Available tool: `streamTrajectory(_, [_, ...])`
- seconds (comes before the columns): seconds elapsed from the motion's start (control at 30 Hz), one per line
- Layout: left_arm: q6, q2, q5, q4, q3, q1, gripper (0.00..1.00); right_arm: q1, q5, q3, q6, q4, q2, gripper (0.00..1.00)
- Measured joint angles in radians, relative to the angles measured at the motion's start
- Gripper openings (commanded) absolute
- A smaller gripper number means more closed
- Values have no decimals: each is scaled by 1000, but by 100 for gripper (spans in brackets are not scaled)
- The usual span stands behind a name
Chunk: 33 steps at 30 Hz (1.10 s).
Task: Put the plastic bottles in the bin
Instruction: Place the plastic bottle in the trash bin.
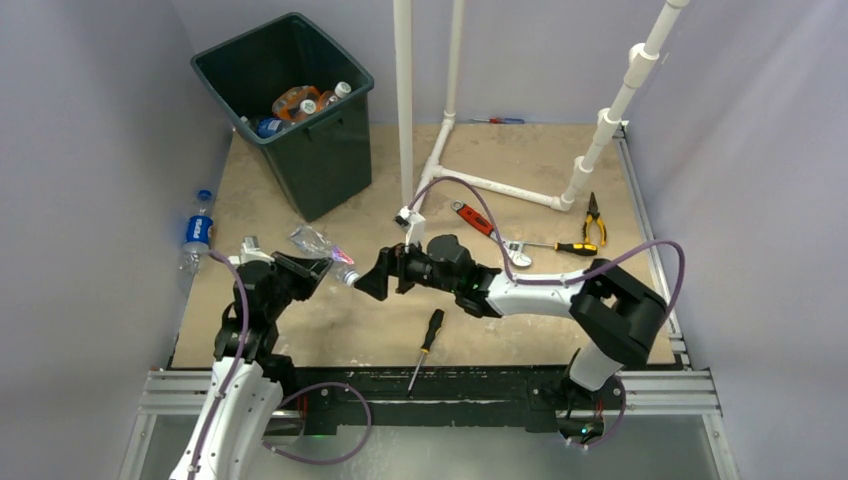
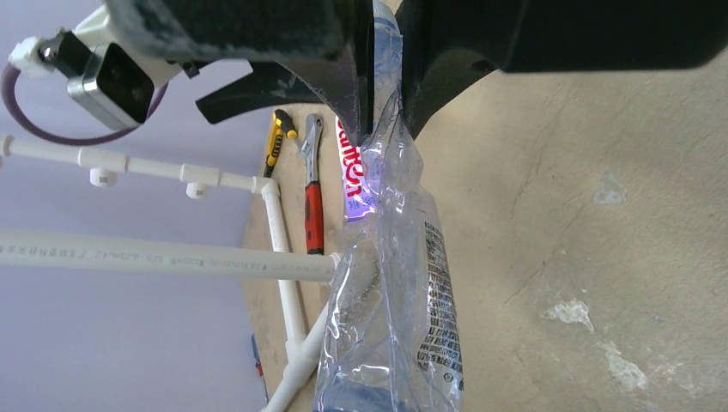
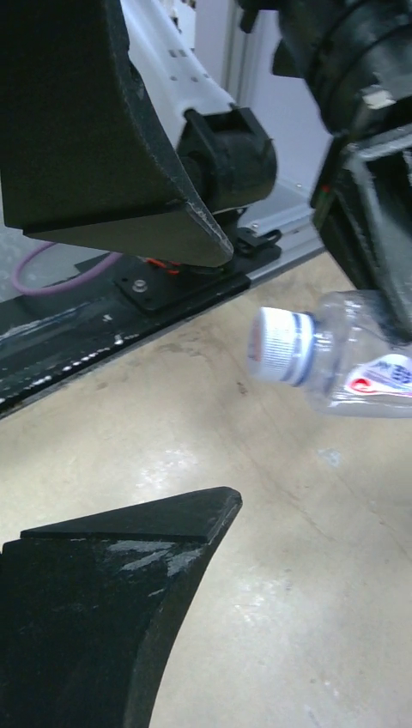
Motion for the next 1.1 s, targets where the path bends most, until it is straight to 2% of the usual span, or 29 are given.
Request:
streamTrajectory(0.3, [36,-6,-12,-24,40,-39,0,19,-8,122,16,25,136,77])
streamTrajectory(0.5, [50,-16,-16,-37,71,-47,0,27,-34,134,25,52,170,61])
streamTrajectory(0.63, [51,-14,-19,-45,73,-51,0,28,-56,137,32,72,179,53])
streamTrajectory(0.73, [57,-12,-20,-45,77,-52,0,29,-76,145,35,85,187,34])
streamTrajectory(0.83, [66,-11,-32,-42,79,-55,0,32,-79,158,36,85,194,4])
streamTrajectory(0.87, [75,-11,-38,-37,80,-57,8,31,-84,164,44,82,202,0])
streamTrajectory(1.0, [114,-3,-48,-40,83,-60,64,27,-98,173,35,66,209,0])
streamTrajectory(1.07, [145,3,-42,-62,103,-71,85,26,-98,170,17,45,196,0])
streamTrajectory(1.1, [165,6,-41,-80,122,-79,90,27,-95,159,5,29,177,0])
